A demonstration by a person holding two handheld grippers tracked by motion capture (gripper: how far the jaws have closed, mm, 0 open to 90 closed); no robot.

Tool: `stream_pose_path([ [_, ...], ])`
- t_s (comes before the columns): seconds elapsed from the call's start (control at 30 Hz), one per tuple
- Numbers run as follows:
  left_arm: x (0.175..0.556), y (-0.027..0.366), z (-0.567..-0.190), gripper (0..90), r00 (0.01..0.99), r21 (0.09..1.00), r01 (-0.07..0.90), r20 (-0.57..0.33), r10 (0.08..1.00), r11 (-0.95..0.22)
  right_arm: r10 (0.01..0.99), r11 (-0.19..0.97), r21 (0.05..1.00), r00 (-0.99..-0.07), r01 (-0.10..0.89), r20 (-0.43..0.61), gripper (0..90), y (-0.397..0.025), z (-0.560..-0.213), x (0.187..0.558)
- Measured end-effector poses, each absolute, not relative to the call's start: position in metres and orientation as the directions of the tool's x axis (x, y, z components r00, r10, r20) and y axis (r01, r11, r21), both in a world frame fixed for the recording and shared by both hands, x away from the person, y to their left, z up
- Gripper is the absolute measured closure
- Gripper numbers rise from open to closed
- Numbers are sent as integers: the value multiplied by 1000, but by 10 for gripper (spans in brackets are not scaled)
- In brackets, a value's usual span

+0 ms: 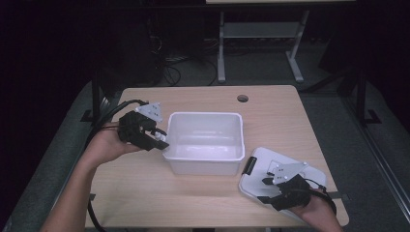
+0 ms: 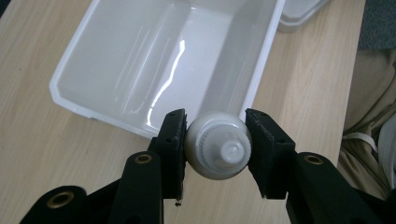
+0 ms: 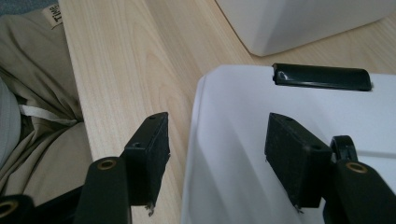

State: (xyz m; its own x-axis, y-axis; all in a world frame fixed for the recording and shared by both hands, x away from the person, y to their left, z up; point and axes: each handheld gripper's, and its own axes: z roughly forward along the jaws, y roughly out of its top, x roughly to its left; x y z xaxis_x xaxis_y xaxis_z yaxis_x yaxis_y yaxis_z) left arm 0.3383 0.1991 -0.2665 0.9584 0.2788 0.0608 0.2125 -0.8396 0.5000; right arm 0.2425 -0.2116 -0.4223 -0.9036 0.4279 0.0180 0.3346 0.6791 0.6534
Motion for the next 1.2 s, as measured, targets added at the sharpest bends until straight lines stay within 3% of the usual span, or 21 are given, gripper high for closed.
stream_pose_path([
  [1.2, 358, 178, -311, 596, 952, 463, 263, 16, 305, -847, 420, 680, 655, -907, 329, 20, 393, -213, -422, 242],
])
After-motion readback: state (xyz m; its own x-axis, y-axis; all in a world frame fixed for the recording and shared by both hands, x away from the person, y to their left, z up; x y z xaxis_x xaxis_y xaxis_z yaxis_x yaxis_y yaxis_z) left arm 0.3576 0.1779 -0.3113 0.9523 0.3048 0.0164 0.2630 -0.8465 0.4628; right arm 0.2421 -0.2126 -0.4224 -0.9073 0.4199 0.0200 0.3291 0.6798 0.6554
